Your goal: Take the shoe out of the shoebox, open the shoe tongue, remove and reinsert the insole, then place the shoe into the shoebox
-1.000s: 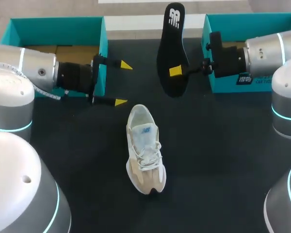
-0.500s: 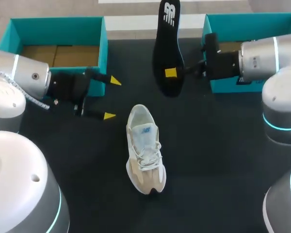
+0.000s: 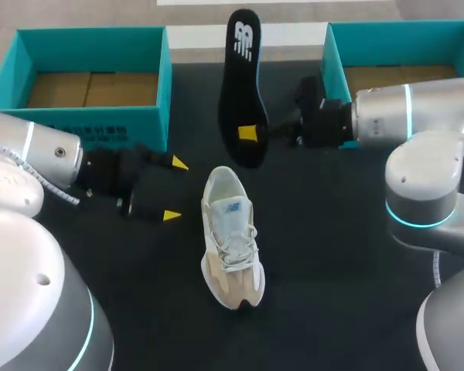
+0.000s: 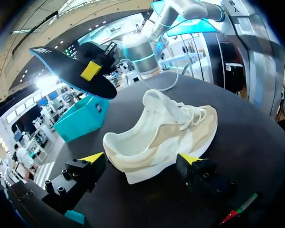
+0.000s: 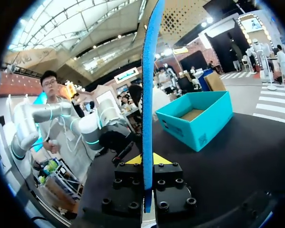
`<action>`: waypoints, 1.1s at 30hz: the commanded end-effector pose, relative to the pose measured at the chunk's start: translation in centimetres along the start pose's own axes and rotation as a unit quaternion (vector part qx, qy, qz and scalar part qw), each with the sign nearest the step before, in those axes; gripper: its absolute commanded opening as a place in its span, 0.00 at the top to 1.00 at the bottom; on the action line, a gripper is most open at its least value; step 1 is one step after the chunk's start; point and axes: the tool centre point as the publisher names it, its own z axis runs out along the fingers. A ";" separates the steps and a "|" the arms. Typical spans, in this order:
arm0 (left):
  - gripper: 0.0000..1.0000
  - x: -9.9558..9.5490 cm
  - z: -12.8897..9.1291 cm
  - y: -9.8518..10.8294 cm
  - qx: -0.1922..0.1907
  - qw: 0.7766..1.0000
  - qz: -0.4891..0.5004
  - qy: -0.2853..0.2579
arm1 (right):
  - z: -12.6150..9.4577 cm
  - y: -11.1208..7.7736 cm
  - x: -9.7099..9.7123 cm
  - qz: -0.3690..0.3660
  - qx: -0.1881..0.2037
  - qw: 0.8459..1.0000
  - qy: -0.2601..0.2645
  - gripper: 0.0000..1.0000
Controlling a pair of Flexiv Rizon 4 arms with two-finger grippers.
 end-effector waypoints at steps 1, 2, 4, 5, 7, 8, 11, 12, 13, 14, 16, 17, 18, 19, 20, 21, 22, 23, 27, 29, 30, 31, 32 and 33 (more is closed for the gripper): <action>0.00 0.3 1.1 0.7 -0.009 1.000 -0.014 0.007 | 3.1 -1.0 -0.3 -0.003 -0.012 1.000 0.012 1.00; 0.00 0.5 1.2 0.9 -0.012 1.000 -0.019 0.012 | 3.4 -1.3 -0.2 -0.003 -0.019 1.000 0.018 1.00; 0.00 0.9 1.4 1.0 -0.017 0.999 -0.030 0.018 | 4.1 -1.8 0.0 -0.004 -0.018 1.000 0.023 1.00; 0.00 1.1 1.4 1.1 -0.017 0.999 -0.033 0.018 | 4.3 -2.1 0.1 -0.001 -0.021 0.999 0.031 1.00; 0.00 1.4 1.6 1.2 -0.020 0.999 -0.039 0.020 | 4.7 -2.5 0.3 -0.003 -0.019 0.999 0.035 1.00; 0.00 1.5 1.6 1.2 -0.021 0.999 -0.041 0.020 | 4.9 -2.7 0.3 -0.003 -0.019 0.999 0.035 1.00; 0.00 1.7 1.7 1.0 -0.022 0.998 -0.048 0.018 | 4.9 -2.7 0.4 -0.006 -0.016 0.999 0.027 1.00; 0.00 1.8 1.7 0.9 -0.023 0.998 -0.049 0.017 | 4.9 -2.7 0.4 -0.006 -0.016 0.999 0.027 1.00; 0.00 1.8 1.6 0.8 -0.023 0.998 -0.050 0.015 | 4.9 -2.7 0.4 -0.006 -0.016 0.999 0.027 1.00; 0.00 1.8 1.5 0.7 -0.026 0.998 -0.050 0.016 | 4.9 -2.7 0.4 -0.006 -0.016 0.999 0.027 1.00; 0.00 1.8 1.5 0.5 -0.028 0.998 -0.050 0.019 | 4.9 -2.7 0.4 -0.006 -0.016 0.999 0.027 1.00; 0.00 1.8 1.5 0.3 -0.032 0.998 -0.049 0.021 | 4.9 -2.7 0.4 -0.006 -0.016 0.999 0.027 1.00; 0.00 1.7 1.5 0.2 -0.034 0.998 -0.048 0.023 | 4.9 -2.7 0.4 -0.006 -0.016 0.999 0.027 1.00; 0.00 1.6 1.4 0.1 -0.034 0.998 -0.048 0.023 | 4.9 -2.7 0.4 -0.006 -0.016 0.999 0.027 1.00; 0.00 1.5 1.4 -0.1 -0.035 0.998 -0.047 0.022 | 4.9 -2.7 0.4 -0.006 -0.016 0.999 0.027 1.00; 0.00 1.4 1.4 -0.3 -0.034 0.998 -0.045 0.021 | 4.9 -2.7 0.4 -0.006 -0.016 0.999 0.027 1.00; 0.00 1.3 1.4 -0.4 -0.033 0.998 -0.044 0.019 | 4.9 -2.7 0.4 -0.006 -0.016 0.999 0.027 1.00; 0.00 1.2 1.5 -0.4 -0.033 0.998 -0.044 0.018 | 4.9 -2.7 0.4 -0.006 -0.016 0.999 0.027 1.00; 0.00 1.0 1.9 -0.5 -0.033 0.998 -0.042 0.017 | 4.9 -2.7 0.4 -0.006 -0.016 0.999 0.027 1.00; 0.00 1.0 2.0 -0.6 -0.036 0.998 -0.041 0.017 | 4.9 -2.7 0.4 -0.006 -0.016 0.999 0.027 1.00; 0.00 1.0 2.0 -0.6 -0.039 0.998 -0.049 0.016 | 4.9 -2.7 0.4 -0.006 -0.016 0.999 0.027 1.00; 0.00 0.9 2.0 -0.6 -0.041 0.998 -0.048 0.018 | 5.0 -3.0 0.3 -0.003 -0.020 0.999 0.030 1.00; 0.00 0.9 2.0 -0.6 -0.041 0.998 -0.048 0.018 | 5.0 -3.2 0.2 -0.003 -0.021 0.999 0.031 1.00; 0.00 0.9 2.0 -0.6 -0.041 0.998 -0.048 0.018 | 5.0 -3.4 0.2 -0.006 -0.020 0.999 0.028 1.00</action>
